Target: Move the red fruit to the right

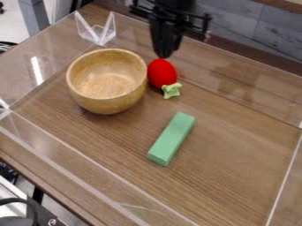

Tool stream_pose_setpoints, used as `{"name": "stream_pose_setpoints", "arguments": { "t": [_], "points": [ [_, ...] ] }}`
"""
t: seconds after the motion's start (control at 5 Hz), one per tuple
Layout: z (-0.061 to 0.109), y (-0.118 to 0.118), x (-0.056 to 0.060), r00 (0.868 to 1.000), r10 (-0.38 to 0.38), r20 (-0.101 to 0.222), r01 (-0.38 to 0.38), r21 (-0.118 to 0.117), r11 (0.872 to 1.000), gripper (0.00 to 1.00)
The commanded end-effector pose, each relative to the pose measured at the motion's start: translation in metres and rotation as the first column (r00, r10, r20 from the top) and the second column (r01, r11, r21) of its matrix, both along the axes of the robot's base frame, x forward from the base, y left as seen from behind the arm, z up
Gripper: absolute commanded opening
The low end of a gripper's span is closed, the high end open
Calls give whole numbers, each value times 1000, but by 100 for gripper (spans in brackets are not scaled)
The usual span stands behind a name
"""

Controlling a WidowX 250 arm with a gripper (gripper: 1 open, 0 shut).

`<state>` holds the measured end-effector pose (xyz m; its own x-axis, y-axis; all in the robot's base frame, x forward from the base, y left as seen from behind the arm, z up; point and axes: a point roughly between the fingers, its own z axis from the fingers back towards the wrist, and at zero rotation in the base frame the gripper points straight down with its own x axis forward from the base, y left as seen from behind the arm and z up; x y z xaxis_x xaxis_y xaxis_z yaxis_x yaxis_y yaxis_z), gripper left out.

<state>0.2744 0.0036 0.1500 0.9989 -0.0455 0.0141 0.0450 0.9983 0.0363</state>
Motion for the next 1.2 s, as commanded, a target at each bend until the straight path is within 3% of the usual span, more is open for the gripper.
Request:
{"name": "stream_pose_setpoints", "arguments": {
  "t": [0.0, 0.4, 0.6, 1.0],
  "points": [
    [14, -14, -3, 999, -1, 45, 1, 8, 1000, 0],
    [0, -75, 5, 998, 62, 28, -62, 16, 998, 0],
    [-15, -78, 10, 996, 87, 16, -88, 21, 996, 0],
    [-30, -57, 17, 990, 143, 11, -143, 27, 989, 0]
  ]
}}
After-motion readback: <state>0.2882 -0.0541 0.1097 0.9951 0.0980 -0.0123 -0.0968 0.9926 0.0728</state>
